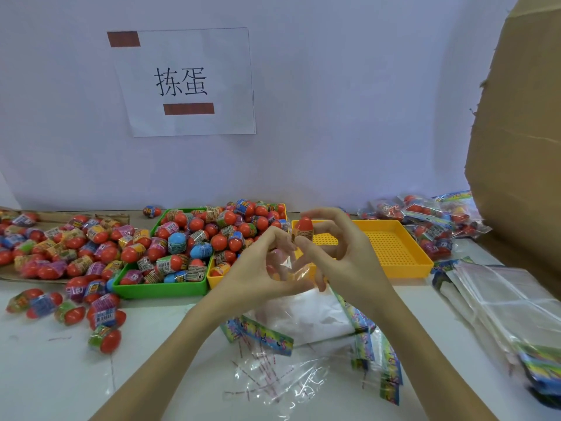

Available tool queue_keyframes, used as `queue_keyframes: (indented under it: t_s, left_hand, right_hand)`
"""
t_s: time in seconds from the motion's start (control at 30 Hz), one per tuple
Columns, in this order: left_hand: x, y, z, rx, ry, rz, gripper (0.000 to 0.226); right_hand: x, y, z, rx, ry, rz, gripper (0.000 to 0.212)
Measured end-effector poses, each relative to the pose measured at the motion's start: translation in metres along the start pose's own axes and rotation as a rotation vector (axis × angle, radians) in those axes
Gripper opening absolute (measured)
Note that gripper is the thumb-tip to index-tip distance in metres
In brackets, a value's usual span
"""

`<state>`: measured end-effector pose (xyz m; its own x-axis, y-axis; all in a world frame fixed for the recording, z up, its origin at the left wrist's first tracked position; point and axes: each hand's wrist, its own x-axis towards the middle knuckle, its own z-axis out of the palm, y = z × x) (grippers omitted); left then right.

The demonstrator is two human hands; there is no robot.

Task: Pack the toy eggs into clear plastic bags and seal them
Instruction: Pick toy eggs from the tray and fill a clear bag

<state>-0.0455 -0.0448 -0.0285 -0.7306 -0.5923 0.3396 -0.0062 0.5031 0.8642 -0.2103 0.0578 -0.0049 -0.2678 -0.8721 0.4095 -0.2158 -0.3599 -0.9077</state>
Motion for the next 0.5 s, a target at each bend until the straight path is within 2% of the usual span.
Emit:
queue_keyframes:
  t_s: [0.23, 0.5]
  left_hand:
    - [0.0014, 0.0001, 0.0004, 0.019, 0.032, 0.028, 0.057]
    - [0.0014, 0.0042, 0.001, 0.076, 0.103, 0.043, 0.053]
  right_hand:
    - [-0.0017, 0.0026, -0.0013, -0.124, -0.036, -0.04, 0.033]
    - [-0.0021, 0.0027, 0.0002, -0.15, 0.007, -0.049, 0.032]
